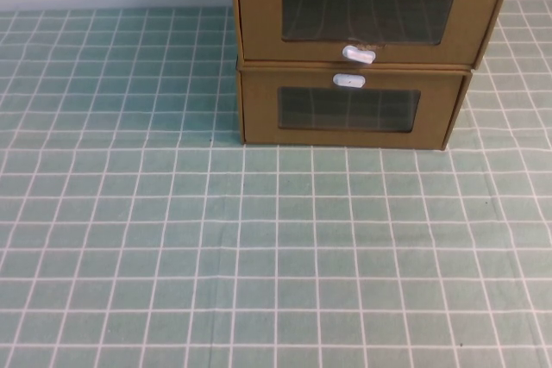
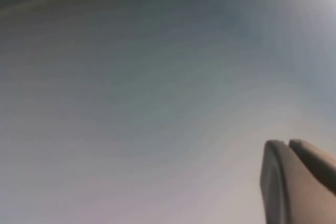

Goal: Open the shoe box

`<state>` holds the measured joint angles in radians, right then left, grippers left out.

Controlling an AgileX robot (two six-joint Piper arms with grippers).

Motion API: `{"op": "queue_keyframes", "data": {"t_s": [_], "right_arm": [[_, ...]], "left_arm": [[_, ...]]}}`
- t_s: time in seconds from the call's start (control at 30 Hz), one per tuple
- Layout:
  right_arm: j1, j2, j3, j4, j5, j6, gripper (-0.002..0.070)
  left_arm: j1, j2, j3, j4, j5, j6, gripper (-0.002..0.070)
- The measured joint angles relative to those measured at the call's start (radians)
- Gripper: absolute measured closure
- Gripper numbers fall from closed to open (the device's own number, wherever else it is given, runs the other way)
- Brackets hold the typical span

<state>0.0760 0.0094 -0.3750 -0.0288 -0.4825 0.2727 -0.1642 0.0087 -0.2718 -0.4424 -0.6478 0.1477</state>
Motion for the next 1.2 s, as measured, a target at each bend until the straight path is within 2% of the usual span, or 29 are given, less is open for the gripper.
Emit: {"op": "queue_keyframes", "data": {"t_s": [0.13,0.37,0.47,0.6,0.73,0.9,0.97,1.07,1.13,1.2], "right_arm": [[0.0,0.125,-0.271,0.003,0.149,0.008,0.0689],[0.0,0.443,-0.68,0.003,0.797,0.017,0.0689],[0.0,0.58,-0.765,-0.041,0.971,0.017,0.0689],[0.0,0.699,-0.777,-0.092,1.012,0.005,0.0689],[0.002,0.803,-0.779,-0.018,1.021,-0.076,0.069],[0.08,0.974,-0.779,0.115,1.072,-0.442,0.0689],[0.142,1.045,-0.779,0.139,1.09,-0.531,0.0689],[0.258,1.148,-0.779,0.139,1.094,-0.645,0.0689],[0.359,1.215,-0.779,0.07,1.094,-0.693,0.0689],[0.464,1.281,-0.779,-0.089,1.099,-0.684,0.069]], "left_arm": [[0.0,0.127,-0.195,0.002,0.11,0.025,0.068],[0.0,0.49,-0.596,0.043,0.621,0.185,0.068],[0.0,0.662,-0.719,0.052,0.778,0.199,0.068],[0.0,0.833,-0.785,0.016,0.773,0.186,0.068],[0.0,0.991,-0.813,-0.018,0.76,0.18,0.068],[0.0,1.222,-0.971,-0.028,0.948,0.208,0.068],[0.0,1.313,-1.087,-0.063,1.035,0.265,0.068],[0.0,1.458,-1.271,-0.2,1.168,0.451,0.068],[0.0,1.565,-1.407,-0.337,1.263,0.596,0.068],[-0.002,1.676,-1.528,-0.475,1.352,0.708,0.068]]}}
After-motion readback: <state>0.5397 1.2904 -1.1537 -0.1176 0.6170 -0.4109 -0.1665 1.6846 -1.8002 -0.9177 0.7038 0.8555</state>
